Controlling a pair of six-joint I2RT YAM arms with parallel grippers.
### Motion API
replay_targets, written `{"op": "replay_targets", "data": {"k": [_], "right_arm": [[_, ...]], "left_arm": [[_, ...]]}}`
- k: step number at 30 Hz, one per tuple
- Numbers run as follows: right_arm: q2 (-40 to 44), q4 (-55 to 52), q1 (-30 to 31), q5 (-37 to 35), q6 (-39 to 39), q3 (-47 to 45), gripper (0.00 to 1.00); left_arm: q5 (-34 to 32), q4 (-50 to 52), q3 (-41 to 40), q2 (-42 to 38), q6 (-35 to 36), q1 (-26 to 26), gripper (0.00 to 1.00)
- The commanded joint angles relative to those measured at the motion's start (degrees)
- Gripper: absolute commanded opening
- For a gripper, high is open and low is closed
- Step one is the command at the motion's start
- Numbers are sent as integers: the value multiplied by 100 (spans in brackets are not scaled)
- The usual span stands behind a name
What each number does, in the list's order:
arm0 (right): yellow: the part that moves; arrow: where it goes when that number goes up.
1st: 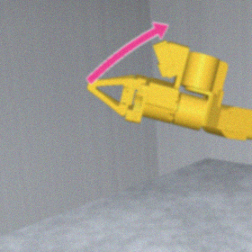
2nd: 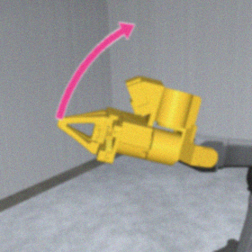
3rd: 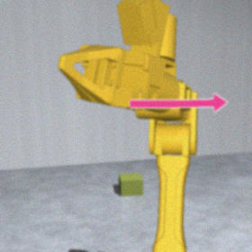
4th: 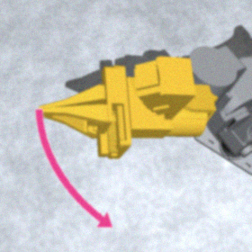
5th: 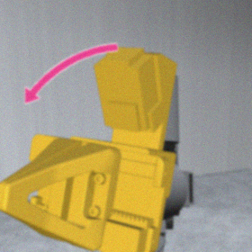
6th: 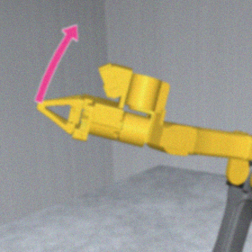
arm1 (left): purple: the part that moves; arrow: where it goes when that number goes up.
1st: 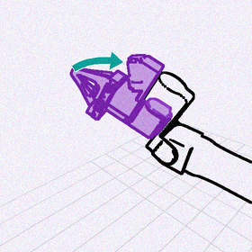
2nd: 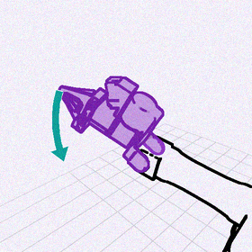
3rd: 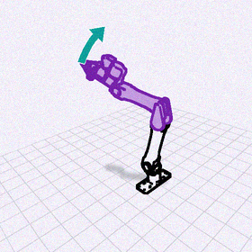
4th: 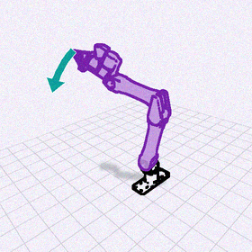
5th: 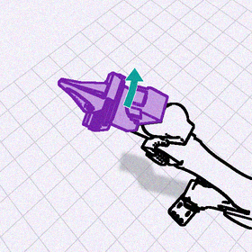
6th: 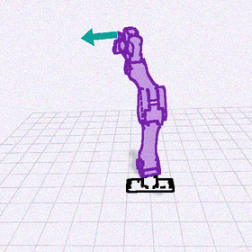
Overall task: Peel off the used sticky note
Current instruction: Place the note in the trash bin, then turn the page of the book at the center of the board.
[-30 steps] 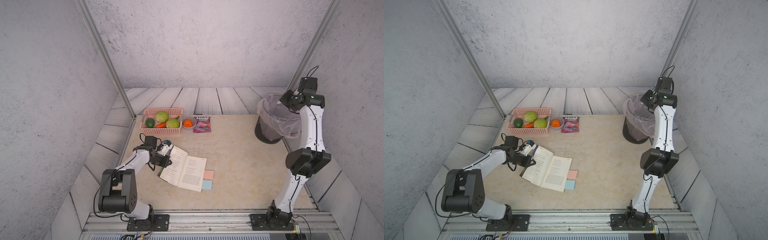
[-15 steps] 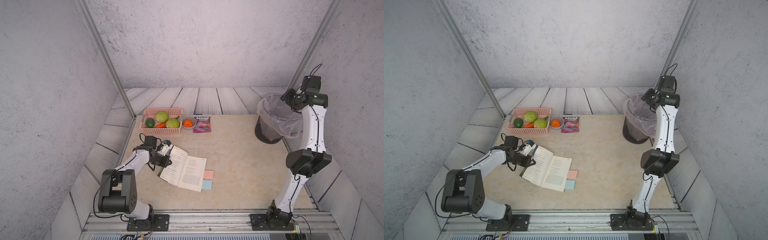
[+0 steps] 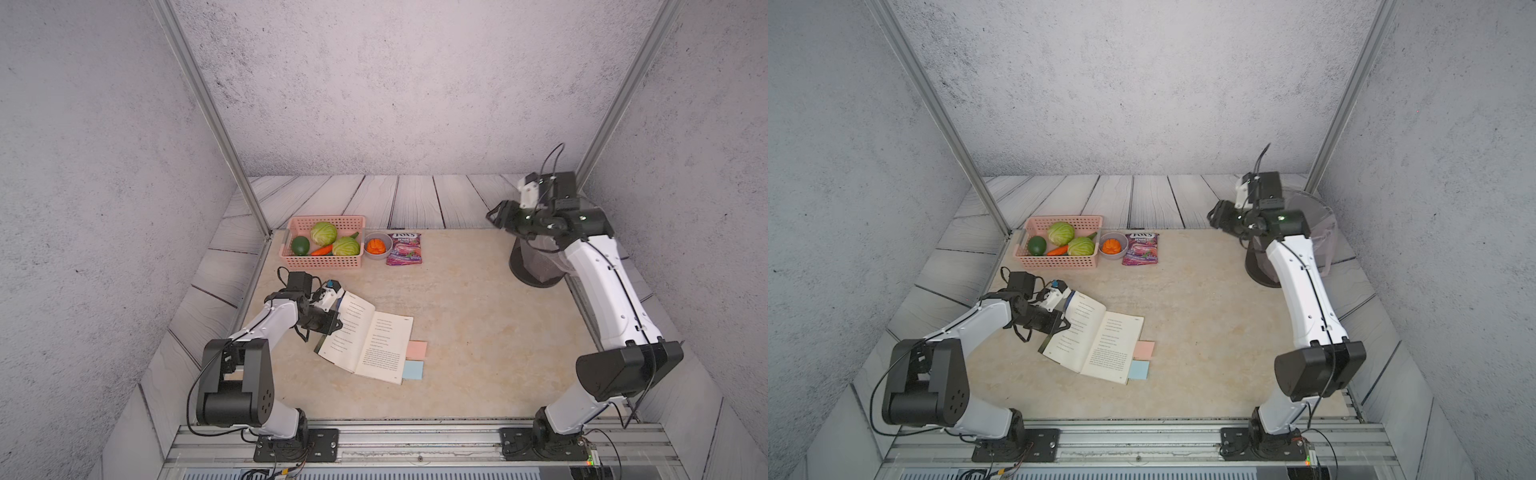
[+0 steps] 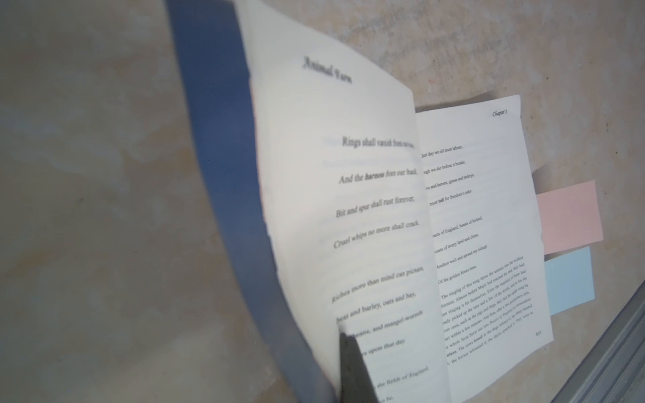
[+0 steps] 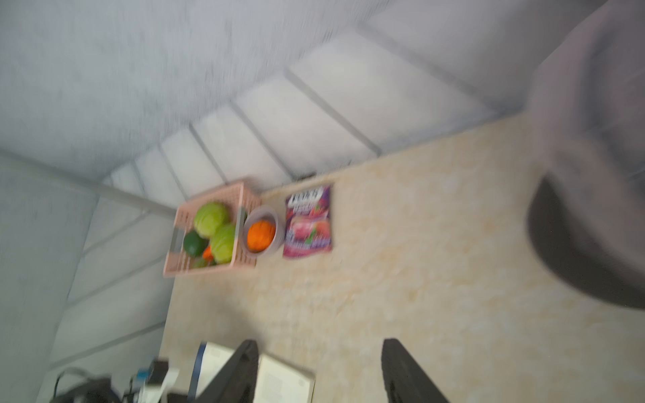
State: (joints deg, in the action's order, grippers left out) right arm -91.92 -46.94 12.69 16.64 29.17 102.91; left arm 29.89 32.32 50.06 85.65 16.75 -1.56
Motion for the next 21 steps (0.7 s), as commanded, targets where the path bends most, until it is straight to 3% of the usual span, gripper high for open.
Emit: {"op": "replay_targets", "data": {"k": [1,7,12,21], "right_arm": [[434,854,519,595,238,-1188,61],[514,1813,1987,1225,894,-2989,61],[326,3027,2701,1395,1701,-4122,62],[-241,3531,3222,1379,2005,-4310,64]], "left_arm": [[-314,59,-81,118,127,73,0],[-285,83,-62,229,131,78,0],[-290,100,-54,308,140,86,0],[-394,78,-47,356,107,101,0]]}}
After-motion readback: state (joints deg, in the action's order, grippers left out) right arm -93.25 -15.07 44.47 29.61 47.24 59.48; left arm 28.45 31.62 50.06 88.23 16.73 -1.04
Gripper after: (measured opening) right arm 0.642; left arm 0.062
